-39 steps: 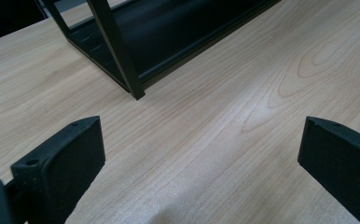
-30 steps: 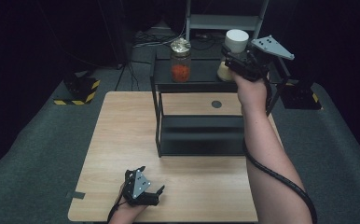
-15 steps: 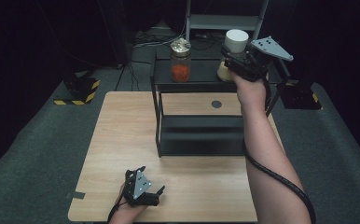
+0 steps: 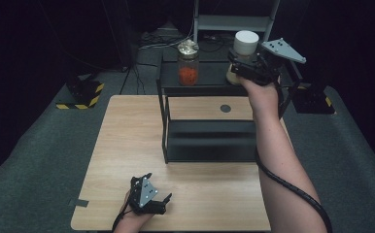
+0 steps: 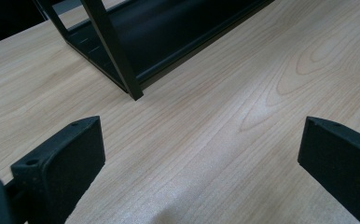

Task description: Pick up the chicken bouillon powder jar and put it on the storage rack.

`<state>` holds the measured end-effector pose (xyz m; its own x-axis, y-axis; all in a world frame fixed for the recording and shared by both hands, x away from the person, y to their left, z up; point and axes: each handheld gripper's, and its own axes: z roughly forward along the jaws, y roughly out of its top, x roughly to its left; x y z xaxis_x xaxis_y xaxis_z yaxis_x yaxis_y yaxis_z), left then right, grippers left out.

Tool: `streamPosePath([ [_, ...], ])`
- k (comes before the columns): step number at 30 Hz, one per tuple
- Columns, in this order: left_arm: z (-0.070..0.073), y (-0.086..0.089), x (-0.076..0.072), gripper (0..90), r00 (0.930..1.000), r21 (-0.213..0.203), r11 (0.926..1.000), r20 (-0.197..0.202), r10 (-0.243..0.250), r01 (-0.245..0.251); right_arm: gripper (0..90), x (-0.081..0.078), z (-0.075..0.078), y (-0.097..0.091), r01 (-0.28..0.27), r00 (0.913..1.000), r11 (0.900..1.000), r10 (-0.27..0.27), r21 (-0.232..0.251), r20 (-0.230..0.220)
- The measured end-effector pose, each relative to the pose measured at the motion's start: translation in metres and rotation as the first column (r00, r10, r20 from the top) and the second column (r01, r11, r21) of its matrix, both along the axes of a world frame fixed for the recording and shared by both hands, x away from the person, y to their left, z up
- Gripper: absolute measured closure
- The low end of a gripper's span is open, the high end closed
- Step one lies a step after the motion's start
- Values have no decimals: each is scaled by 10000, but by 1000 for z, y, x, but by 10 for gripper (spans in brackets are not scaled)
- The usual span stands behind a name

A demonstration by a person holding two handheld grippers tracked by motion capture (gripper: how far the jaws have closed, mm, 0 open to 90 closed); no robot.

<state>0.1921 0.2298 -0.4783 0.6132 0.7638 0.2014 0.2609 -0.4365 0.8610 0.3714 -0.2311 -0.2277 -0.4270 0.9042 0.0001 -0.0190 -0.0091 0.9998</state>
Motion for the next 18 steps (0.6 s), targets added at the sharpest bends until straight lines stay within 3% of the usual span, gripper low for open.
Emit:
streamPosePath([
  [6, 0, 0, 0, 9, 10000, -2, 10000, -5, 3, -3, 0, -4, -3, -1, 1, 10000, 10000, -1, 2, 40],
  [18, 0, -2, 0, 9, 10000, 158, 9999, 29, -60, 59, 0, -17, -6, -5, 16, 9997, 9996, -9, -288, 245],
])
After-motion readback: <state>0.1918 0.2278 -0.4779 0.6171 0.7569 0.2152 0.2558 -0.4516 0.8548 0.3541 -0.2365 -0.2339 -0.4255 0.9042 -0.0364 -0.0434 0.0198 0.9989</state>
